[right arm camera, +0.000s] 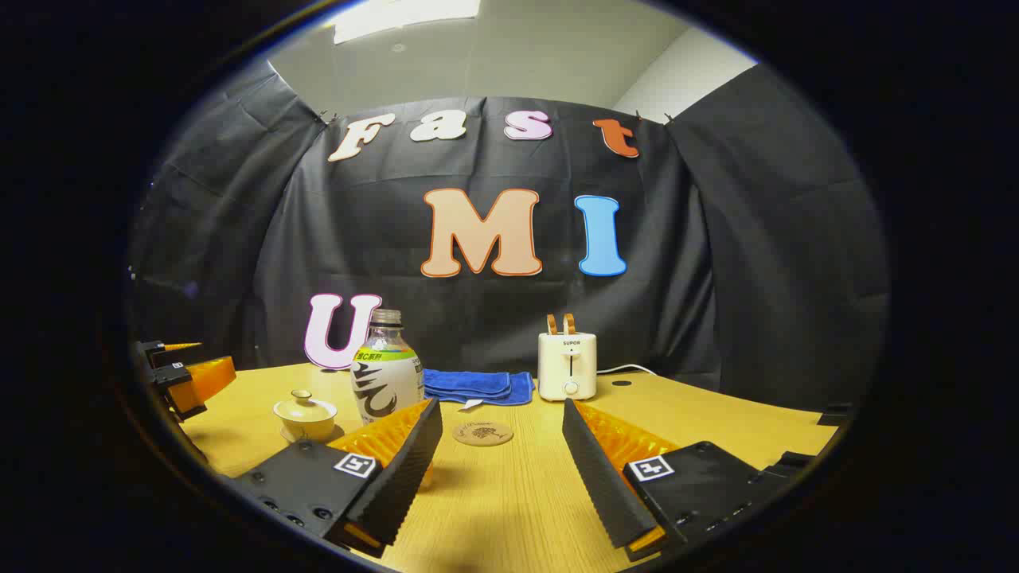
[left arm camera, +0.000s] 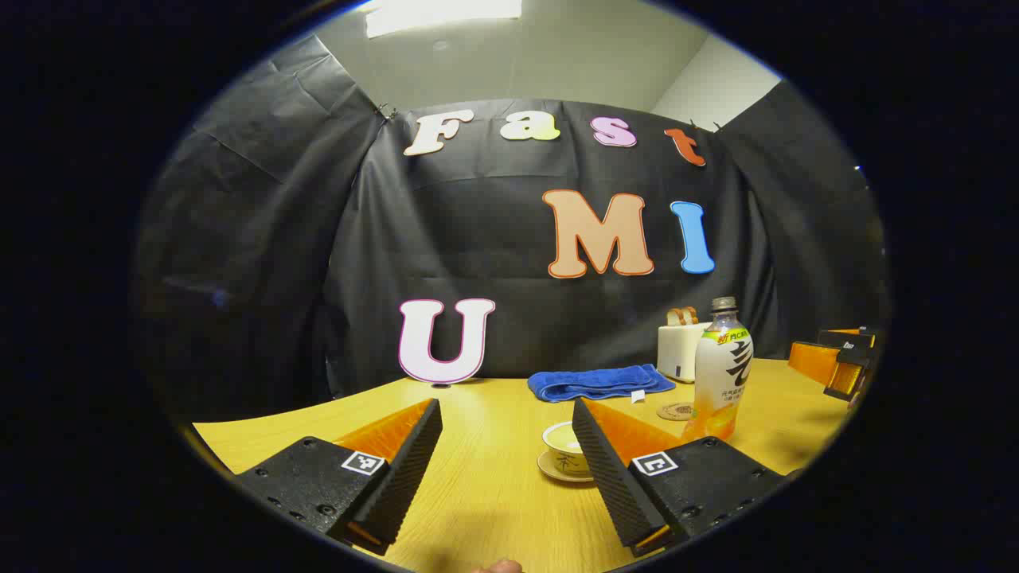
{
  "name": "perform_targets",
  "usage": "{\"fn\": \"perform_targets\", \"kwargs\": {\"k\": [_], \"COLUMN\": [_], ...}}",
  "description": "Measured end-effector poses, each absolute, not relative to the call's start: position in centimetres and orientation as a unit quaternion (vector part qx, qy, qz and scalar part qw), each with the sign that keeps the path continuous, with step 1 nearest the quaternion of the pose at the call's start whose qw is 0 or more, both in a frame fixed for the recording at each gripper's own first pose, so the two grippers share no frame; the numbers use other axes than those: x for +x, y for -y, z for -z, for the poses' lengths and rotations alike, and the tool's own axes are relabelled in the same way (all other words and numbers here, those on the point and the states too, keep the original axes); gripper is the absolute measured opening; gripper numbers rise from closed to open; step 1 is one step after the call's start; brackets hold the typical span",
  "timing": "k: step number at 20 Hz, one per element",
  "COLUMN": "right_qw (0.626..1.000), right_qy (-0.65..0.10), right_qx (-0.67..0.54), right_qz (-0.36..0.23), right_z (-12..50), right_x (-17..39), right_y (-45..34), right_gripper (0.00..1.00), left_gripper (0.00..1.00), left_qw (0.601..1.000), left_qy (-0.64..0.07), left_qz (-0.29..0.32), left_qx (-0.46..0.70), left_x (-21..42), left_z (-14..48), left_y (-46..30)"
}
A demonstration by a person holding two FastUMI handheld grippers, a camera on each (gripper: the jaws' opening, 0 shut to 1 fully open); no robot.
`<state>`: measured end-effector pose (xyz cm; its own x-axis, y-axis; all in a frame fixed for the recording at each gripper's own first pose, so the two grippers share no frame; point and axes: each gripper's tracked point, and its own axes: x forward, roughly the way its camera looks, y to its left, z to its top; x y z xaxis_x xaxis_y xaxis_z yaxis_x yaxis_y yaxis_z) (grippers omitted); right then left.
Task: Open the teacup lid with one hand, grasp the water bottle and pour water into the teacup with the other hand; after pouring, place the water bottle on the coaster and then close the teacup lid.
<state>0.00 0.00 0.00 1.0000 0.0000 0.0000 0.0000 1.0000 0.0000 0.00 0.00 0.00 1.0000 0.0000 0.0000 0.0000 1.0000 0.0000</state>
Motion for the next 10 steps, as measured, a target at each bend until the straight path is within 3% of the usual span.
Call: {"fn": "perform_targets", "kwargs": {"k": [8, 10], "right_qw": [1.000, 1.000], "right_qy": [-0.009, -0.010], "right_qx": [-0.003, -0.004], "right_qz": [-0.005, -0.007], "right_z": [0.63, 0.70], "right_x": [0.35, 0.41], "right_y": [-0.34, -0.44], "right_gripper": [1.00, 0.98], "left_gripper": [0.96, 0.96], "left_qw": [1.000, 1.000], "left_qy": [-0.003, -0.003], "left_qz": [-0.005, -0.005], "left_qx": [0.006, 0.006], "left_x": [0.08, 0.03], "left_z": [0.13, 0.13], "left_y": [0.05, 0.03]}}
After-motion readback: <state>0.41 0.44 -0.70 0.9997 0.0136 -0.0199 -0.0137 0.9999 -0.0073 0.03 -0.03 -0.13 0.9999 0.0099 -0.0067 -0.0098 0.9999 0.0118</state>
